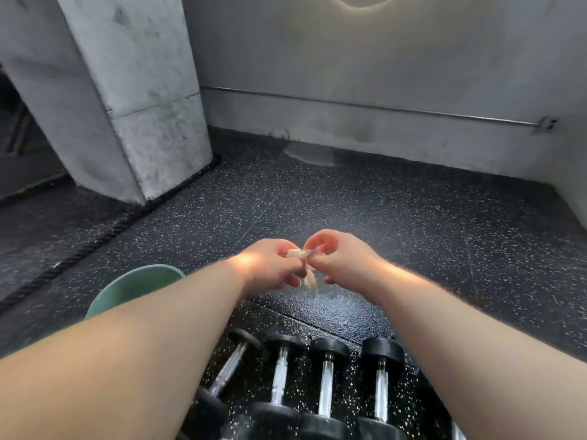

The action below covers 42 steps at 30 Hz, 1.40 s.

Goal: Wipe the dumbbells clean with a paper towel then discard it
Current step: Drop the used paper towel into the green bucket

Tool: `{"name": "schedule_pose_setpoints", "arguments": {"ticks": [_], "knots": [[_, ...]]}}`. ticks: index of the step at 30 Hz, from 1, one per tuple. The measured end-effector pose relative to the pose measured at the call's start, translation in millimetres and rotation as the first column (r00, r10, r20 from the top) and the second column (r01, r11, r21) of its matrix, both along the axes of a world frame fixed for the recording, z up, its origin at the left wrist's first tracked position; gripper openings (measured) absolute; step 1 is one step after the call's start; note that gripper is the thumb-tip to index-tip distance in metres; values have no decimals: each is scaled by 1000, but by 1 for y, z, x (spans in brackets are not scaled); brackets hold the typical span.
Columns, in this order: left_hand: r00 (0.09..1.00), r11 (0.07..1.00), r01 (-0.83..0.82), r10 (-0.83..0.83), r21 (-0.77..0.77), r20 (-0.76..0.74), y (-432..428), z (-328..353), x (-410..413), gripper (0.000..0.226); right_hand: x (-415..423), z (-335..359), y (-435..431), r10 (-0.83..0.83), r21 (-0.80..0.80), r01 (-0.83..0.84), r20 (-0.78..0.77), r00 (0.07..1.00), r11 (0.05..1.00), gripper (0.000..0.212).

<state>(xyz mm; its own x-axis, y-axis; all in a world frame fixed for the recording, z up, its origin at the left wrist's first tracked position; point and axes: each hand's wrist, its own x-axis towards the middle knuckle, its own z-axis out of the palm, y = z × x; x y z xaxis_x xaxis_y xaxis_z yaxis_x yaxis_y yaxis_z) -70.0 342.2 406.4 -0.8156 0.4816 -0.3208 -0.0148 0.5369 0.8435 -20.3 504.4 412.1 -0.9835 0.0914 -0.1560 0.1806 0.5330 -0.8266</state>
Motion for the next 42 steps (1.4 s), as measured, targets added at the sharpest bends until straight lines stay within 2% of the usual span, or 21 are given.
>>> {"name": "schedule_pose_setpoints", "arguments": {"ticks": [5,7,11,15,19,22,25,27,30,37,42], "knots": [[999,999,-36,35,29,23,-65,-14,-39,18,-44,-21,-62,-16,-232,39,98,995,972,7],[997,998,-56,55,28,46,-97,-25,-56,23,-64,-28,-91,-21,-238,46,105,994,970,16],[978,986,-162,165,-28,130,-157,-50,-84,23,-100,-43,-146,39,-210,-13,121,992,978,14],[951,940,-273,296,-203,92,-213,-86,-101,23,-128,-60,-193,69,-168,-39,178,982,985,28],[929,831,-346,367,-435,-36,-261,-112,-113,18,-150,-82,-237,133,-120,-107,234,963,987,29],[912,712,-363,405,-602,-70,-291,-136,-123,21,-171,-104,-263,151,-144,-111,307,940,983,27],[837,555,-428,541,-713,-81,-317,-165,-131,48,-189,-126,-278,150,-198,-76,392,908,977,25],[760,463,-465,646,-755,-73,-332,-183,-133,64,-197,-141,-285,154,-171,-92,396,905,981,20],[689,402,-486,723,-776,-57,-343,-208,-138,71,-204,-161,-292,162,-80,-143,387,908,987,12],[639,444,-599,767,-666,-63,-346,-242,-153,69,-211,-190,-306,216,57,-259,394,893,964,11],[716,630,-655,693,-417,-78,-343,-246,-151,34,-217,-216,-314,245,59,-296,421,873,953,13]]}}
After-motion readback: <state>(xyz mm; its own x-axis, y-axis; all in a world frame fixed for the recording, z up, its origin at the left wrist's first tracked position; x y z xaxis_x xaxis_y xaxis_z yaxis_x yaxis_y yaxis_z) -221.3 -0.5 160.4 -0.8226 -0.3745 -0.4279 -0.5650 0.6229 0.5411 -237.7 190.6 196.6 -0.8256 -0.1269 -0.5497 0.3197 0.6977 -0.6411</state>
